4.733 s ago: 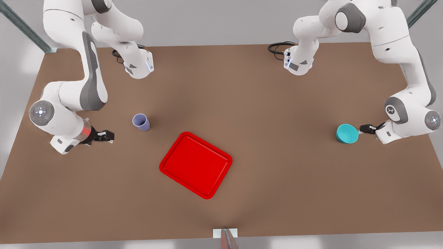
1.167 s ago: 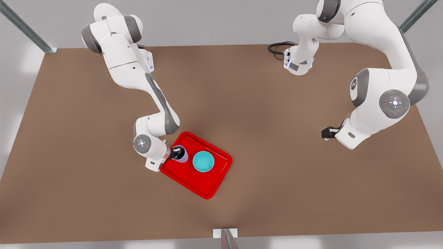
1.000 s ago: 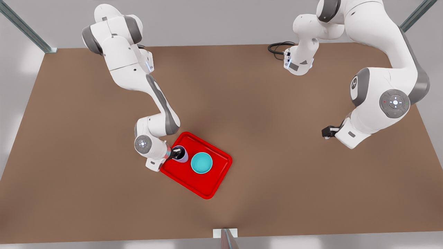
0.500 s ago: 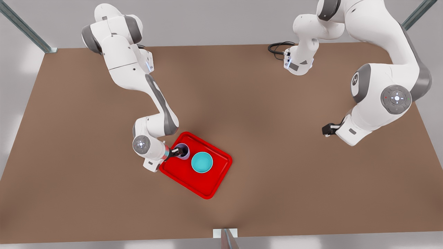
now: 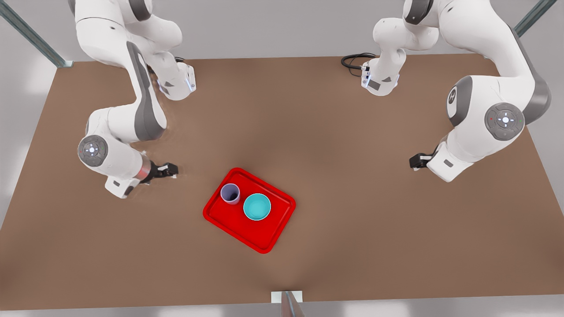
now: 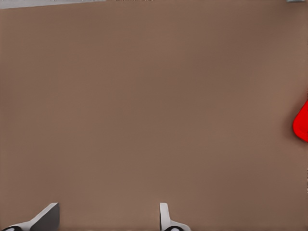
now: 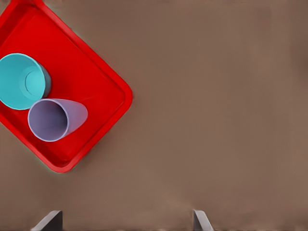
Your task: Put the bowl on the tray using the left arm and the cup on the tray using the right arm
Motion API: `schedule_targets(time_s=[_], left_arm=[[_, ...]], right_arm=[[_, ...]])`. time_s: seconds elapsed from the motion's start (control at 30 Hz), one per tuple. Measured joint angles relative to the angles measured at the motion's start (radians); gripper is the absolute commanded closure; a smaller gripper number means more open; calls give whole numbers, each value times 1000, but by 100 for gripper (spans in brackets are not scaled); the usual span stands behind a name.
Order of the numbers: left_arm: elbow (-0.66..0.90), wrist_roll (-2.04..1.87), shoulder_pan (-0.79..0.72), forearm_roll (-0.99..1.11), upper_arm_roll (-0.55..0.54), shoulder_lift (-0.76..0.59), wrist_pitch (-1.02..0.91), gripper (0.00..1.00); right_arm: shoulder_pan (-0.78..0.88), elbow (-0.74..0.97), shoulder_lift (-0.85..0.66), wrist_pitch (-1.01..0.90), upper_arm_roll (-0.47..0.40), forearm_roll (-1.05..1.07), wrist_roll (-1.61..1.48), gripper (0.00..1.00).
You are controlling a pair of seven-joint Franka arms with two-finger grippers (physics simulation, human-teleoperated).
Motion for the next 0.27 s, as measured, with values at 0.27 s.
schedule_targets(time_s=[0.27], left_arm=[[2, -2, -5, -2, -2, -1, 0, 0]], right_arm=[[-93, 177, -67, -174, -53, 5, 10, 0]])
